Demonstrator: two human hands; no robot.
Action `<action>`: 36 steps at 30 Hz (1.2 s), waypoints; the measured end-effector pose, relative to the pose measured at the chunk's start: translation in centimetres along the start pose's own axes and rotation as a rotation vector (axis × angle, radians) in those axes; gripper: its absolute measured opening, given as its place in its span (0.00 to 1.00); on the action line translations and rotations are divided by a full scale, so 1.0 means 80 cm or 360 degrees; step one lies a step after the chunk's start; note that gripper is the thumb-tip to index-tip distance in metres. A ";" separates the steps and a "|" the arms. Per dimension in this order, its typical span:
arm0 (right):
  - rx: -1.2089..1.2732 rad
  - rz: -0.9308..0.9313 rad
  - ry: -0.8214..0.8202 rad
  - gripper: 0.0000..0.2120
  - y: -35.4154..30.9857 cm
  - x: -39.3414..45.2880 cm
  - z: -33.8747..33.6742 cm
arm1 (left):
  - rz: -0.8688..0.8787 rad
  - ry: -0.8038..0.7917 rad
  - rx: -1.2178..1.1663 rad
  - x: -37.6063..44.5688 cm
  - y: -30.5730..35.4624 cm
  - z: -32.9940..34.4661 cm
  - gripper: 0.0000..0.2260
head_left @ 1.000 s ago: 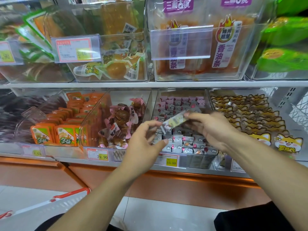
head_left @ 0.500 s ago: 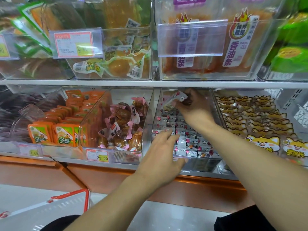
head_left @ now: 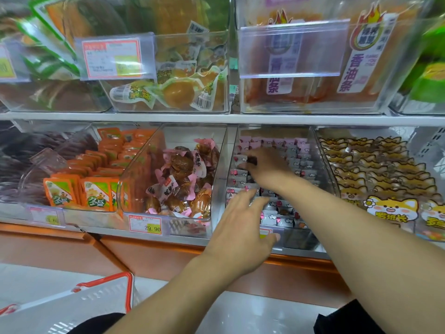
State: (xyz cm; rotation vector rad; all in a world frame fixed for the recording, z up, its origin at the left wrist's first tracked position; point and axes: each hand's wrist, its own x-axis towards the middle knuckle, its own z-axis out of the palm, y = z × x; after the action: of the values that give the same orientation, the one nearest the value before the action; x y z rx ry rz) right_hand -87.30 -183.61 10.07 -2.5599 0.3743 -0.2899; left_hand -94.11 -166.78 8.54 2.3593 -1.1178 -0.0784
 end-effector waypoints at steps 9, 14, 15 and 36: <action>0.0226 0.0006 0.0034 0.14 0.005 0.018 -0.027 | -0.0047 -0.0030 0.0007 -0.002 -0.002 0.001 0.34; 0.0361 -0.0033 0.0283 0.09 0.011 0.021 -0.052 | -0.0036 -0.0044 0.0048 0.000 -0.001 0.001 0.34; 0.0352 -0.0096 0.0199 0.07 0.007 0.017 -0.045 | -0.0034 -0.0046 0.0053 0.000 -0.001 0.001 0.34; -0.0079 -0.0013 0.0326 0.12 -0.002 0.030 0.007 | -0.0042 0.0096 -0.0181 -0.002 0.001 -0.009 0.25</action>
State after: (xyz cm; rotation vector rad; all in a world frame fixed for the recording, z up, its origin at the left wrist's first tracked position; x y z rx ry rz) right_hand -84.83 -183.99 10.03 -2.5879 0.4513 -0.5554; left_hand -94.08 -166.43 9.19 2.2605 -1.0267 -0.0774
